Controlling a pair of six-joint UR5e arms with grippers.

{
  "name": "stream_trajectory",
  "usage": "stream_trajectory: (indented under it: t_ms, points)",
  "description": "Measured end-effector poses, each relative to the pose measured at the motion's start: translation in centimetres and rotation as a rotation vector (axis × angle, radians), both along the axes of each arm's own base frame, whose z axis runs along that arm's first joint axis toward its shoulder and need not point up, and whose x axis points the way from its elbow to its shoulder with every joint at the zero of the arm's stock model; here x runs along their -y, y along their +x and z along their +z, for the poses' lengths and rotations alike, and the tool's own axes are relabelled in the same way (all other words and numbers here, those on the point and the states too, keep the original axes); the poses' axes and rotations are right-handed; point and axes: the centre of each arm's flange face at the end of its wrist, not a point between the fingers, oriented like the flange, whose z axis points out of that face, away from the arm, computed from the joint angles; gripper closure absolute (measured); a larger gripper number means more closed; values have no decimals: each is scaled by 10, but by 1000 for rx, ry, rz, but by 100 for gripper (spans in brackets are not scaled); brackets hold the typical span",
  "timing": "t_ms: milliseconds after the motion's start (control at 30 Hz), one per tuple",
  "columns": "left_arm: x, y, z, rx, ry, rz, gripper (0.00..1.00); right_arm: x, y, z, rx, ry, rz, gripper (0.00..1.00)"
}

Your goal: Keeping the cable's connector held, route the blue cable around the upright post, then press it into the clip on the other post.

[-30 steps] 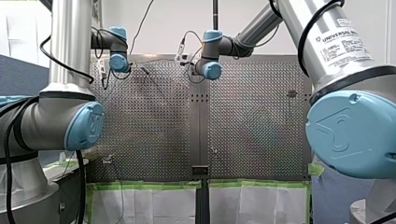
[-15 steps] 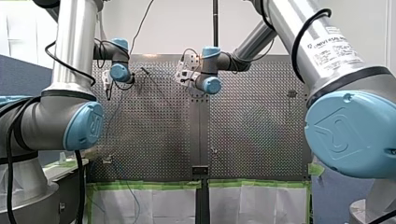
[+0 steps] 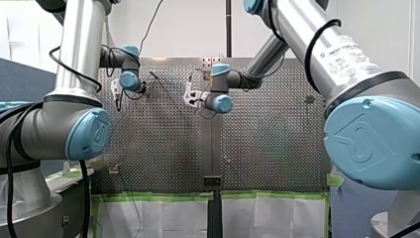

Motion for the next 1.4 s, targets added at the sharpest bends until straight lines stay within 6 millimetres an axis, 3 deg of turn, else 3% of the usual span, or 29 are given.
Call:
stream_trajectory:
  t_ms: [67, 100, 167, 200, 267, 500, 567, 700, 967, 1400]
  points:
    - [1, 1, 1, 9, -16, -4, 75, -1, 1, -5, -7, 5, 1, 100]
    - [1, 1, 1, 13, -27, -7, 75, -1, 2, -7, -11, 9, 2, 100]
    - [2, 1, 1, 15, -44, -8, 51, -2, 2, -11, -16, 13, 2, 100]
    - [2, 1, 1, 14, -56, -9, 51, -2, 3, -14, -19, 16, 3, 100]
    - [2, 0, 0, 11, -76, -7, 26, -2, 3, -19, -24, 21, 3, 100]
    - [2, 1, -22, -64, -128, 9, 18, -1, 5, -46, -54, 44, -3, 100]
    - [6, 3, -32, -86, -130, -4, 6, -2, 4, -54, -64, 50, -8, 100]
    - [14, 6, -50, -122, -135, -46, 0, -2, 0, -70, -84, 64, -21, 100]
    - [17, 7, -55, -131, -143, -61, 0, -2, -4, -98, -115, 81, -31, 100]
    - [18, 7, -55, -131, -156, -65, 0, -2, -11, -188, -205, 147, -117, 100]
